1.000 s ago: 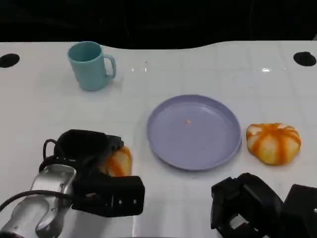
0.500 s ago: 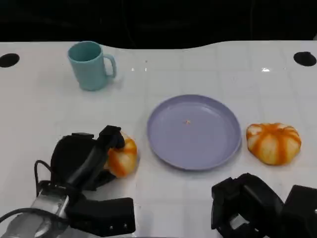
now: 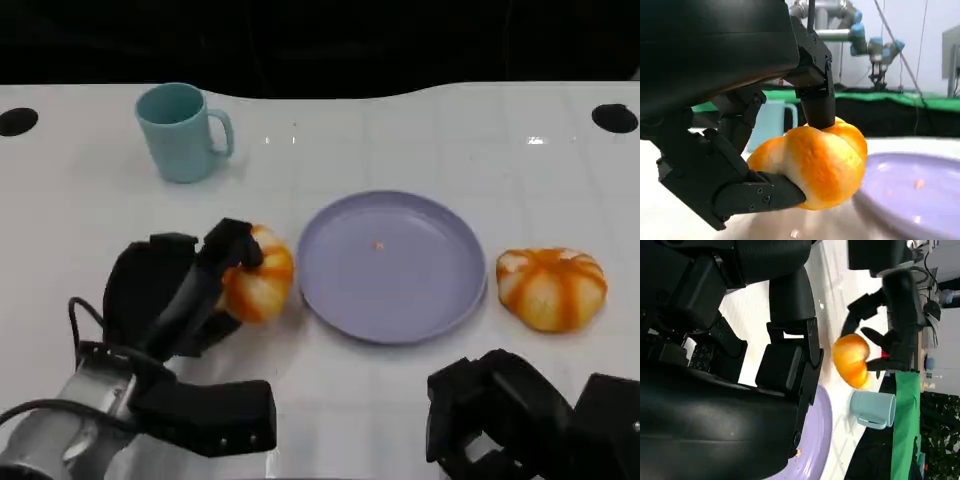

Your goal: Grasp the bread from the table and place it into the plate.

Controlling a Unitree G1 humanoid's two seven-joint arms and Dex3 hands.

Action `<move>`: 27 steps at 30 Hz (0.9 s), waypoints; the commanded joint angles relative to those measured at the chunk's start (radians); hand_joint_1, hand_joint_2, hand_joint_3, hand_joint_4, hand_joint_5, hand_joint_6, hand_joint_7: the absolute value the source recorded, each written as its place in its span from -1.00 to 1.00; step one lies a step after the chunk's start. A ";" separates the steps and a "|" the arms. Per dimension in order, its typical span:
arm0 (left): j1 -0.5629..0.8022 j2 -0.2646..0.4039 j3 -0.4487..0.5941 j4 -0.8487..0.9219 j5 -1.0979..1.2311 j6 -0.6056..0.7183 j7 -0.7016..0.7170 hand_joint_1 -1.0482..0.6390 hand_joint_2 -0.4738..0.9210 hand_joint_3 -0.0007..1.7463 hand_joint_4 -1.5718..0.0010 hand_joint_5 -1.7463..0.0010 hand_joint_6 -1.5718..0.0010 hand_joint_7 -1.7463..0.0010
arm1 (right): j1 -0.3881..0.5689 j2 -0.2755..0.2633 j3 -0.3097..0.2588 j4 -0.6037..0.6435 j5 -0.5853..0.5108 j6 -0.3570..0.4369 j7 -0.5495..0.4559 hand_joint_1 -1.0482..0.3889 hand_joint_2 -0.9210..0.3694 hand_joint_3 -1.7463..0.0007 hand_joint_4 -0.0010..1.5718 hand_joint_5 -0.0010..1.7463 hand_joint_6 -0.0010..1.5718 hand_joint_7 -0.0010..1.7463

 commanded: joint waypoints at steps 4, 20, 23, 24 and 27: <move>0.041 0.060 0.047 -0.169 -0.002 0.030 -0.062 0.02 0.28 0.46 -0.15 -1.00 0.16 -1.00 | -0.002 -0.007 -0.008 0.012 0.005 -0.006 -0.001 -1.00 0.30 -0.50 0.99 0.44 1.00 0.13; -0.087 0.004 0.065 -0.208 -0.135 -0.056 -0.323 -0.07 0.15 0.59 -0.22 -1.00 0.08 -1.00 | 0.002 -0.008 -0.004 0.006 0.001 -0.001 -0.004 -1.00 0.30 -0.50 0.97 0.45 1.00 0.14; -0.118 -0.027 0.060 -0.168 -0.146 -0.059 -0.348 -0.08 0.13 0.59 -0.24 -1.00 0.05 -1.00 | 0.004 -0.008 -0.003 -0.002 0.002 0.013 -0.005 -1.00 0.31 -0.51 0.97 0.45 1.00 0.14; -0.129 -0.039 0.058 -0.150 -0.151 -0.066 -0.351 -0.08 0.13 0.59 -0.26 -1.00 0.04 -1.00 | 0.006 -0.007 -0.003 -0.004 0.003 0.015 -0.004 -1.00 0.32 -0.51 0.98 0.45 1.00 0.14; -0.164 -0.068 0.049 -0.093 -0.149 -0.087 -0.348 -0.06 0.12 0.60 -0.29 -1.00 0.01 -1.00 | 0.006 -0.005 -0.002 0.000 0.003 -0.001 -0.001 -1.00 0.32 -0.52 0.98 0.45 1.00 0.15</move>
